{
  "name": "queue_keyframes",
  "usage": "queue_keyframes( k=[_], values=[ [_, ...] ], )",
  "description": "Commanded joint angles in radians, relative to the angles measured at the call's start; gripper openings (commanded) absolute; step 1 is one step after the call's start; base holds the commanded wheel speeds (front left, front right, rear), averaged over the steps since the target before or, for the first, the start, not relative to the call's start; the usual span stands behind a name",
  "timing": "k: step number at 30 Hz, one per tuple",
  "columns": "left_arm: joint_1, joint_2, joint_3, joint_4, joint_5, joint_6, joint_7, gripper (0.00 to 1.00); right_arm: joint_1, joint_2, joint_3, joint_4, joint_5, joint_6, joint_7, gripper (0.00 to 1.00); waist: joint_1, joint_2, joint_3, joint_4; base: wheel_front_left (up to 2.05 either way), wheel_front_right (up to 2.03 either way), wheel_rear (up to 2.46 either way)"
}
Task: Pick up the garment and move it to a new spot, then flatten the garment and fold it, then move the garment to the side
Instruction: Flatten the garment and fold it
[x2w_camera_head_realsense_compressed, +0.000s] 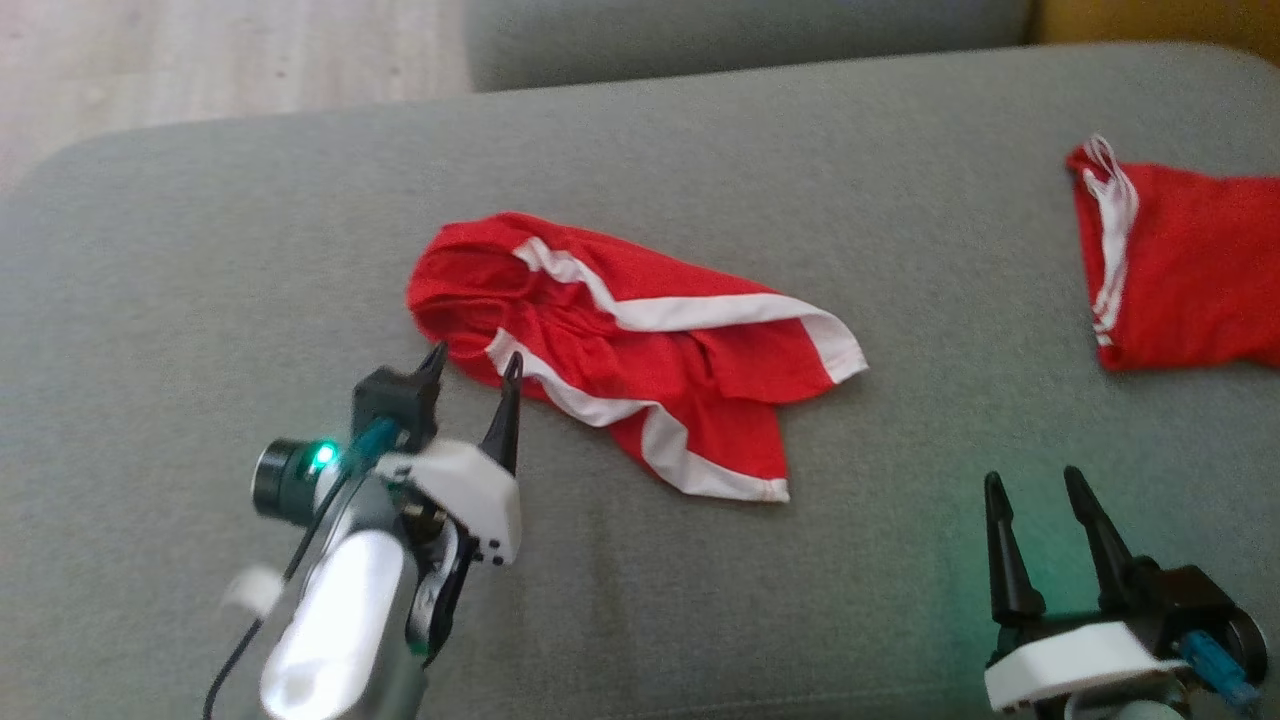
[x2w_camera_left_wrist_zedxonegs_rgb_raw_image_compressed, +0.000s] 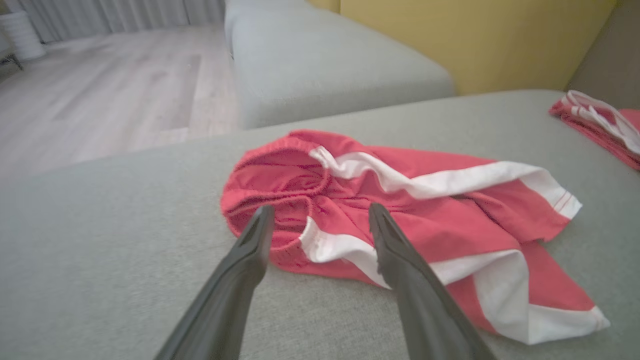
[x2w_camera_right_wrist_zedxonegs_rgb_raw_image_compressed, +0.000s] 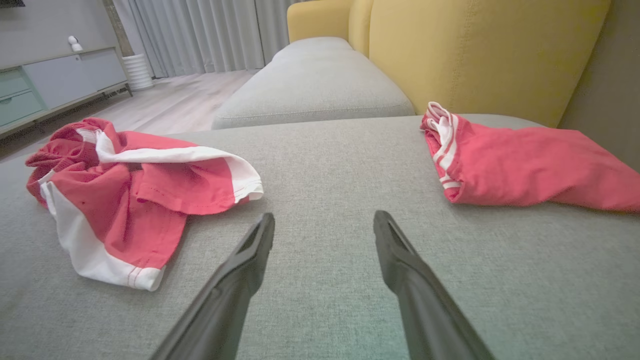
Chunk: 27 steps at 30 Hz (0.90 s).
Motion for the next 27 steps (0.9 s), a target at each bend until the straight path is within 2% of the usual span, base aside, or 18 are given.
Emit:
queue_keyframes(
  k=[1,6,13,21,22,24,26,27],
  values=[
    [-0.058,0.006,0.022,0.007,0.012,-0.008,0.029,1.0,-0.036,-0.008,0.03,-0.035,0.005,0.007,-0.014,1.0,0.0,0.0,0.037,-0.04,0.0,0.0,0.0],
    [-0.17,0.043,0.037,0.134,0.018,-0.01,0.132,1.0,-0.059,-0.008,0.039,-0.036,0.014,0.007,-0.014,1.0,0.0,0.0,0.073,-0.086,0.0,0.0,0.0],
    [-0.262,0.091,0.054,0.251,0.021,-0.011,0.156,1.0,-0.07,-0.008,0.039,-0.037,0.019,0.007,-0.014,1.0,0.0,0.0,0.101,-0.112,0.0,0.0,0.0],
    [-0.307,0.087,0.039,0.351,0.003,-0.043,0.168,1.0,-0.081,-0.008,0.038,-0.032,0.019,0.007,-0.014,1.0,0.0,0.0,0.107,-0.109,0.0,0.0,0.0],
    [-0.309,0.085,0.037,0.361,0.001,-0.047,0.168,0.97,-0.083,-0.008,0.038,-0.031,0.02,0.007,-0.014,1.0,0.0,0.0,0.107,-0.108,0.0,0.0,0.0],
    [-0.313,0.08,0.028,0.378,-0.005,-0.063,0.165,0.38,-0.085,-0.008,0.037,-0.03,0.02,0.007,-0.014,1.0,0.0,0.0,0.105,-0.106,0.0,0.0,0.0],
    [-0.316,0.075,0.02,0.393,-0.011,-0.079,0.163,0.0,-0.083,-0.008,0.037,-0.029,0.02,0.007,-0.014,1.0,0.0,0.0,0.102,-0.104,0.0,0.0,0.0],
    [-0.318,0.072,0.016,0.396,-0.014,-0.085,0.157,0.0,-0.082,-0.008,0.036,-0.029,0.02,0.007,-0.014,1.0,0.0,0.0,0.099,-0.102,0.0,0.0,0.0]
  ],
)
